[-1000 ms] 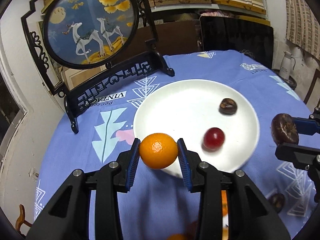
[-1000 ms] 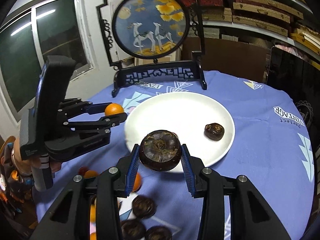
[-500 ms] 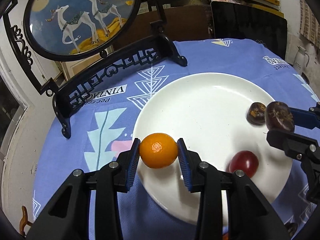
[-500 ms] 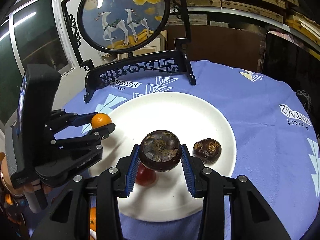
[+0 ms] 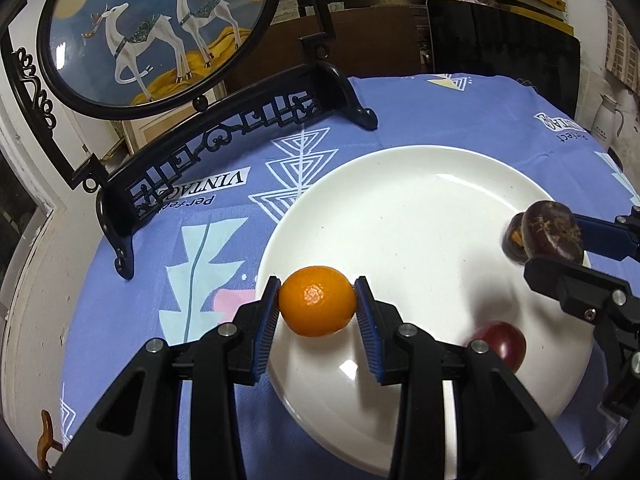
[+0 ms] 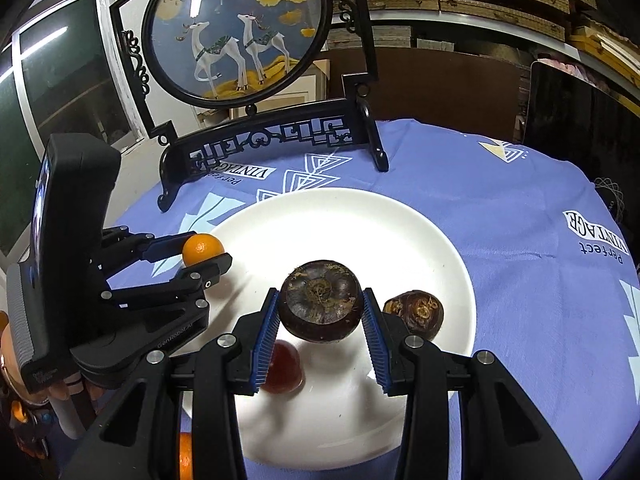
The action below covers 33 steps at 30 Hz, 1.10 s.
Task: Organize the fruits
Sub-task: 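Place tangerine on plate with left tool while right tool places dark fruit, then grasp yellow tomato with left tool while right tool grasps an orange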
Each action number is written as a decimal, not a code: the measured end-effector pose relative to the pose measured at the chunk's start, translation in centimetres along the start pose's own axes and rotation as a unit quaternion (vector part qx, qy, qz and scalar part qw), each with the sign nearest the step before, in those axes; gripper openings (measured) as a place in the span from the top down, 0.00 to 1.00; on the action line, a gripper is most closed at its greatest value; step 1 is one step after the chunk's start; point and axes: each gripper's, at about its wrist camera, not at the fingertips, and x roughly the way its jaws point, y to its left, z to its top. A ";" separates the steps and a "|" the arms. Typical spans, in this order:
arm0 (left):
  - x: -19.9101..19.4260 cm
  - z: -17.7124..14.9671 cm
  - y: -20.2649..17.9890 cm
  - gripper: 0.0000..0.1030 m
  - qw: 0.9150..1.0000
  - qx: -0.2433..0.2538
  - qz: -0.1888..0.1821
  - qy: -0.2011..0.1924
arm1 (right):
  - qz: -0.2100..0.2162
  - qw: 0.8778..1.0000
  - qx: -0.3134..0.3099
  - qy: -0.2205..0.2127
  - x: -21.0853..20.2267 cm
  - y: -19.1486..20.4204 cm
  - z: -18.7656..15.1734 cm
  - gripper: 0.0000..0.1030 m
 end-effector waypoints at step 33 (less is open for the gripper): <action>-16.2 -15.4 4.1 0.22 0.996 0.045 -0.051 -0.052 | 0.077 0.989 -0.087 0.095 -12.5 9.7 -19.5 0.24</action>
